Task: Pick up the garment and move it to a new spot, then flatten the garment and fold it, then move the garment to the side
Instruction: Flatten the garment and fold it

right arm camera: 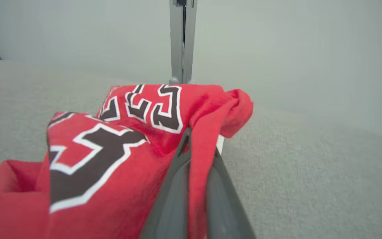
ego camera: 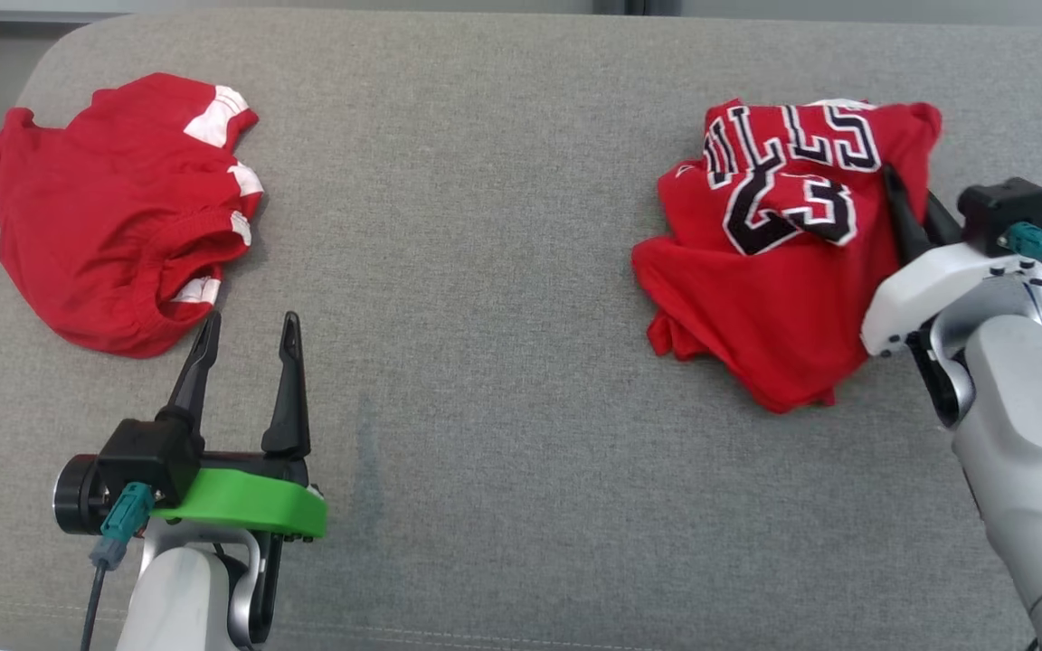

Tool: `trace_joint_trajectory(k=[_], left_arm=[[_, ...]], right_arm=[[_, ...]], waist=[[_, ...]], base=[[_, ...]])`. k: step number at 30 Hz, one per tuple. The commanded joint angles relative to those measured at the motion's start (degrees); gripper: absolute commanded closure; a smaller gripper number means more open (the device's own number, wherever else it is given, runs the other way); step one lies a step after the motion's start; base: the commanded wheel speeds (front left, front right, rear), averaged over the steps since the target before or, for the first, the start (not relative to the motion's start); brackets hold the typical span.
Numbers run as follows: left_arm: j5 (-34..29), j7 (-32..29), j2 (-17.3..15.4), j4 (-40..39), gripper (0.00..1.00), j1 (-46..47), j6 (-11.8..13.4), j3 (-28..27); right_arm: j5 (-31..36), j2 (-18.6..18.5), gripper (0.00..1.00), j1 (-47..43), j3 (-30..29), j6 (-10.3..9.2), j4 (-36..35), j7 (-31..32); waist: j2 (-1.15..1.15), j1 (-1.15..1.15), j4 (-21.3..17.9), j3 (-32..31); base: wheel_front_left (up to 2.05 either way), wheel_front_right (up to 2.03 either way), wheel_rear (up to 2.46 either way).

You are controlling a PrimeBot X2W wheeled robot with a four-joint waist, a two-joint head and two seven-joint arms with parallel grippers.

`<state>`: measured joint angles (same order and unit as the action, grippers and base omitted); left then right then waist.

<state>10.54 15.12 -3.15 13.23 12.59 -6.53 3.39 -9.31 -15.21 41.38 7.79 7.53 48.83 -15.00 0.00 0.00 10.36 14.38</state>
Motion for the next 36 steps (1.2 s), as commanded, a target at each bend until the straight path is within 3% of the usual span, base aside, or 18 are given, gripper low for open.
trace_joint_trajectory(k=[1,11,22,23,25,27,31,36], left_arm=[[0.0,0.0,0.0,0.0,0.00,-0.7,-0.1,-0.2],[0.5,0.0,0.2,-0.3,0.00,-2.3,-0.1,-0.6],[0.8,0.0,0.3,-0.2,0.00,-3.4,0.0,-0.2],[1.0,0.0,0.3,-0.2,0.00,-3.4,0.0,-0.2],[1.2,0.0,0.3,-0.1,0.00,-3.5,0.2,0.0],[1.3,0.0,0.3,-0.1,0.00,-3.6,0.5,0.1],[1.3,0.0,0.3,-0.1,0.00,-4.0,0.8,0.0],[1.0,0.0,0.3,-0.2,0.00,-4.7,0.9,-0.2]], right_arm=[[0.7,0.6,1.00,-1.5,1.4,-0.08,-2.6,-0.2],[1.8,5.0,1.00,-7.5,17.6,-0.08,-15.2,-0.2],[-2.4,9.8,1.00,-12.9,35.4,-0.08,-14.5,0.1],[-3.0,10.3,0.95,-13.4,36.7,-0.08,-14.1,0.1],[-3.8,11.0,0.53,-14.0,38.1,-0.08,-13.6,0.0],[-4.7,11.4,0.00,-14.3,38.6,-0.08,-13.4,-0.1],[-5.4,11.5,0.00,-13.9,36.7,-0.08,-14.1,-0.2],[-5.5,8.5,0.00,-13.0,30.5,-0.08,-17.8,-0.2]], waist=[[0.00,0.00,-0.5,-1.2],[0.00,0.00,0.6,-3.5],[0.00,0.00,2.8,-4.1],[0.00,0.00,3.0,-4.2],[0.00,0.00,3.2,-4.3],[0.00,0.00,3.2,-4.6],[0.00,0.00,2.7,-5.3],[0.00,0.00,1.9,-6.3]], base=[[0.00,0.00,0.00],[0.00,0.00,0.00],[0.00,0.00,0.00],[0.00,0.00,0.00],[0.00,0.00,0.00],[0.00,0.00,0.00],[0.00,0.00,0.00],[0.00,0.00,0.00]])
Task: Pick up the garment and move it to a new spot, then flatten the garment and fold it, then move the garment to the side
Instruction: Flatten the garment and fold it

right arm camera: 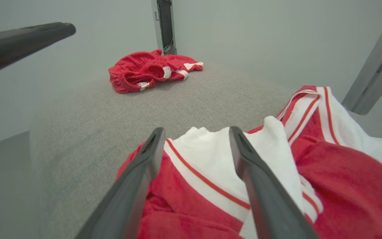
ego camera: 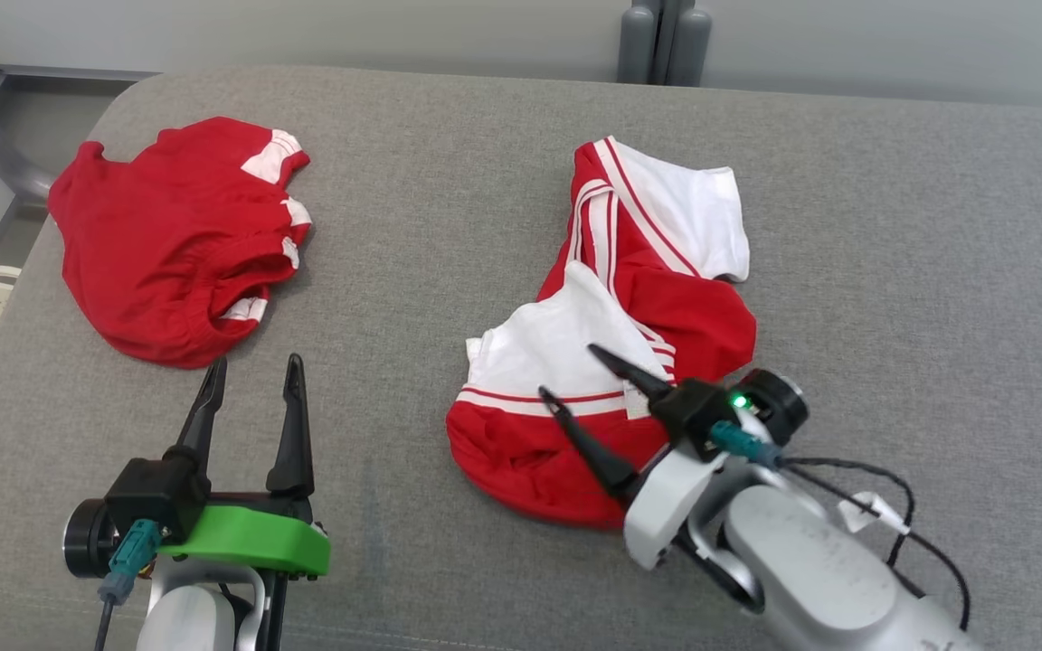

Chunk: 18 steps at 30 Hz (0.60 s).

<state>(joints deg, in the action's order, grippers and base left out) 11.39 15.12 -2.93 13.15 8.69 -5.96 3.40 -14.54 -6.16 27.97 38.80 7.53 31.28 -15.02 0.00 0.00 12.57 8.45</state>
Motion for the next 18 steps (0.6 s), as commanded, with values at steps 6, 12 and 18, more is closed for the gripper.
trace_joint_trajectory(k=[6,12,18], left_arm=[[0.4,0.0,0.0,-0.4,0.00,-0.9,0.3,0.2],[1.0,0.0,0.0,-0.5,0.00,-0.2,0.4,1.2],[1.3,0.0,0.0,-0.4,0.00,0.5,0.6,1.7]], right_arm=[[1.2,-4.1,0.00,1.5,-7.3,-0.08,-0.6,0.0],[0.3,-4.6,0.00,1.9,-8.0,-0.08,1.9,2.2],[-2.4,-3.6,0.00,2.3,-5.8,-0.08,6.1,4.5]], waist=[[0.00,0.00,-0.7,-0.5],[0.00,0.00,0.1,0.5],[0.00,0.00,1.5,1.6]], base=[[0.00,0.00,0.00],[0.00,0.00,0.00],[0.00,0.00,0.00]])
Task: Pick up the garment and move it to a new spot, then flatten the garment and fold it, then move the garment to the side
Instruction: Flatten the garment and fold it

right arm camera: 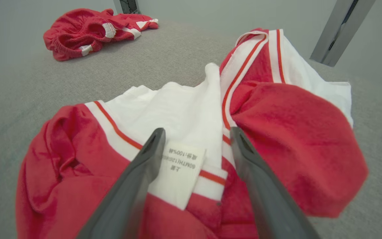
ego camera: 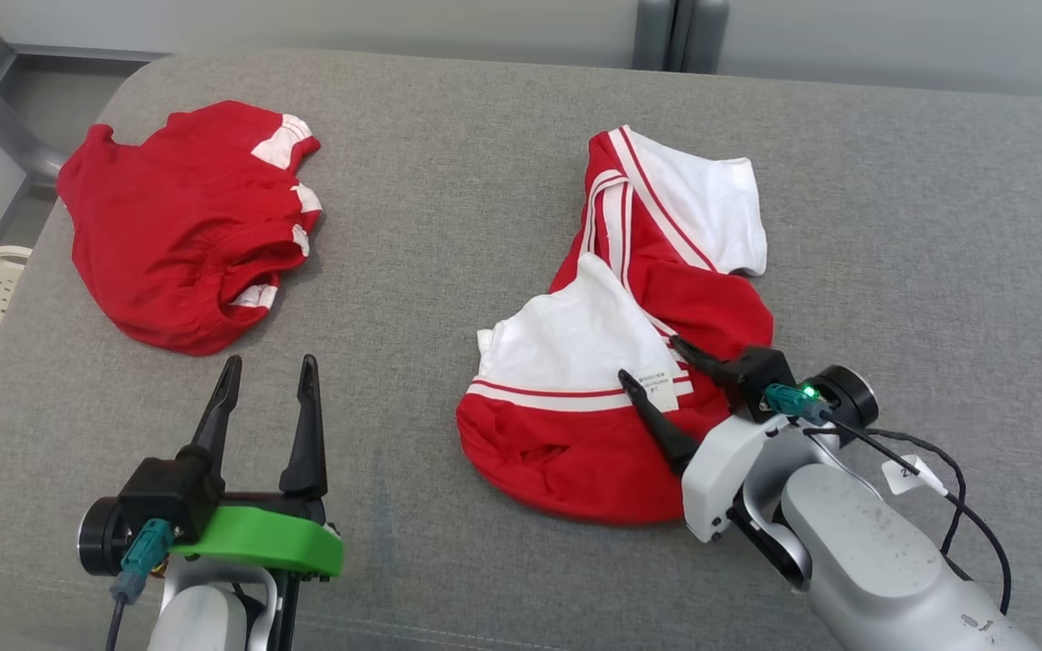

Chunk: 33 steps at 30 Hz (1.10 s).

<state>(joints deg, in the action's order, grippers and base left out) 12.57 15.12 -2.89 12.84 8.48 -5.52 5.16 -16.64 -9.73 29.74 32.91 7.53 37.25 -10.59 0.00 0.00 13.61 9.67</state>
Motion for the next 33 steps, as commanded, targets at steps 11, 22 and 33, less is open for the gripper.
trace_joint_trajectory(k=[11,22,33], left_arm=[[1.0,0.0,0.0,0.3,0.00,0.4,0.8,0.4],[2.5,0.0,0.0,0.4,0.00,1.1,1.1,2.2],[3.2,0.0,0.0,0.1,0.00,0.6,2.0,2.8]], right_arm=[[-3.6,0.1,1.00,5.2,3.6,-0.08,2.6,0.1],[-2.3,4.1,1.00,15.0,9.8,-0.08,5.1,-0.5],[-4.7,6.4,0.00,14.8,15.0,-0.08,12.0,-3.9]], waist=[[0.00,0.00,2.2,-0.5],[0.00,0.00,6.3,-0.4],[0.00,0.00,6.8,0.3]], base=[[0.00,0.00,0.00],[0.00,0.00,0.00],[0.00,0.00,0.00]])
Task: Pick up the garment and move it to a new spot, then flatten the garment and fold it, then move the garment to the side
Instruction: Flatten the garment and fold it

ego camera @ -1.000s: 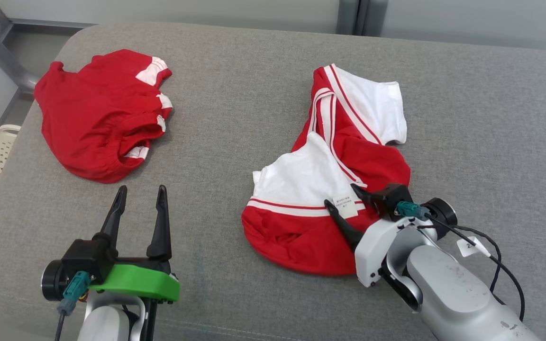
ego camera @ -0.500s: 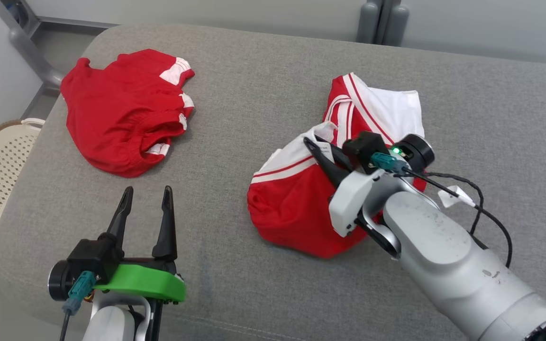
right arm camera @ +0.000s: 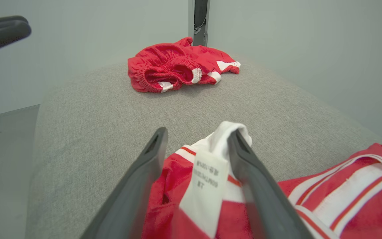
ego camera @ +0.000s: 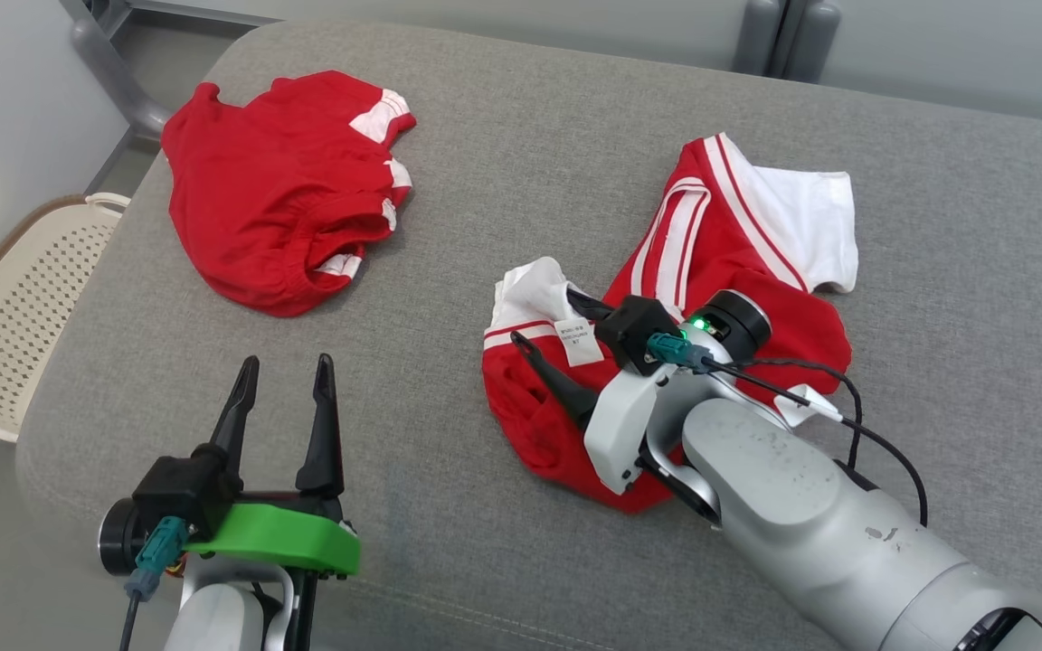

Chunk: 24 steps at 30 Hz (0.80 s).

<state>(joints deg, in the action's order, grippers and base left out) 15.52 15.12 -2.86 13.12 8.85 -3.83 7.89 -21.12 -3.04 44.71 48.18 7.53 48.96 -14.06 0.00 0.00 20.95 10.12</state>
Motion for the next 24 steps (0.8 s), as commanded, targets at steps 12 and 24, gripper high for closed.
trace_joint_trajectory(k=[12,24], left_arm=[[-1.0,0.0,-0.1,-0.6,0.00,-0.8,0.2,-1.1],[-1.4,0.0,-0.1,-0.8,0.00,-0.1,-0.6,-1.2]], right_arm=[[0.1,-8.7,0.00,-4.6,-15.9,-0.08,-6.5,-1.1],[2.3,-9.1,0.00,-12.9,-24.9,-0.08,-5.6,0.1]], waist=[[0.00,0.00,-5.2,-1.8],[0.00,0.00,-5.7,-0.9]], base=[[0.00,0.00,0.00],[0.00,0.00,0.00]])
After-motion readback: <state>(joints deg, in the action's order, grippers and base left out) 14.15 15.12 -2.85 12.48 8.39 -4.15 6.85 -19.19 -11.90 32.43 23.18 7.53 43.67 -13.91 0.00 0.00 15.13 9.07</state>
